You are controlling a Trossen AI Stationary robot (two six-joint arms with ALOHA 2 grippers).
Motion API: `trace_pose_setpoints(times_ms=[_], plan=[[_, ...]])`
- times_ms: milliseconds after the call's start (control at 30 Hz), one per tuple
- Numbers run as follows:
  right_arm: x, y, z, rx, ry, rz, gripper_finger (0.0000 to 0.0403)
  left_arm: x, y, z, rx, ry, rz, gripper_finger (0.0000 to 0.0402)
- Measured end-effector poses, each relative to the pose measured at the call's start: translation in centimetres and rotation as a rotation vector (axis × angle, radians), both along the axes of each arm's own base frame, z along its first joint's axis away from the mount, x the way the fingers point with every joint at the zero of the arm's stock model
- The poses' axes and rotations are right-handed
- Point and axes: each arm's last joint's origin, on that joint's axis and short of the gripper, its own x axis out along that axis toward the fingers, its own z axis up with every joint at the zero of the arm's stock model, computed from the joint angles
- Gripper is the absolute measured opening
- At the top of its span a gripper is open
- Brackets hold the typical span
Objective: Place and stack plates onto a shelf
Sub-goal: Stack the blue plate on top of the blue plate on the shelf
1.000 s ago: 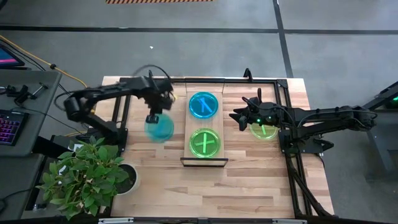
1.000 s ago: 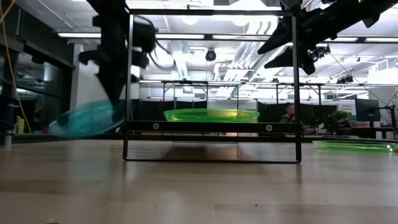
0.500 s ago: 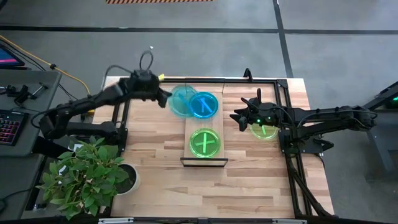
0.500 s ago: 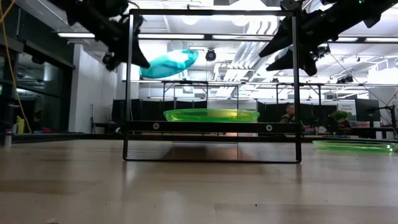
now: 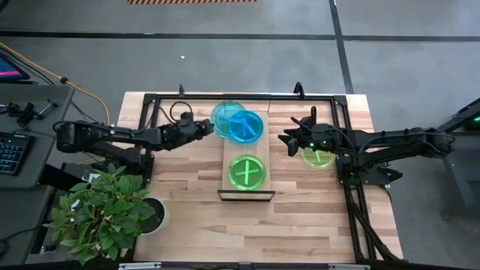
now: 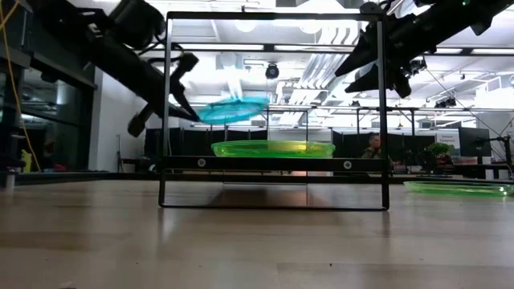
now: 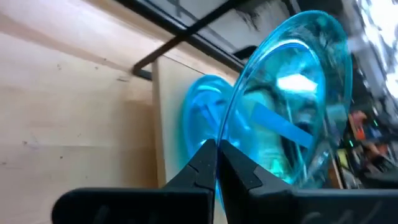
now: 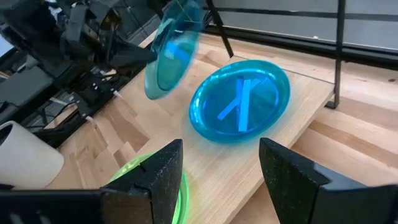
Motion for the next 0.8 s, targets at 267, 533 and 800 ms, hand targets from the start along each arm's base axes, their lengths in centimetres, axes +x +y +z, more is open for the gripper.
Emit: trace_pose_setpoints(times_ms=[267, 533, 800], plan=[[0.0, 0.0, 0.0, 0.0, 0.0, -0.006, 0.0197, 3.6, 0.7, -0.7, -0.03, 0.049, 0.02, 0.0], [0.0, 0.0, 0.0, 0.002, 0.0, -0.006, 0.0197, 6.3, 1.4, -1.2, -0.01, 0.103, -0.022, 0.0], [-0.1, 0.0, -0.2, 0.003, 0.018, -0.004, 0.0197, 6.6, 1.5, -2.2, 0.003, 0.168, -0.057, 0.0]])
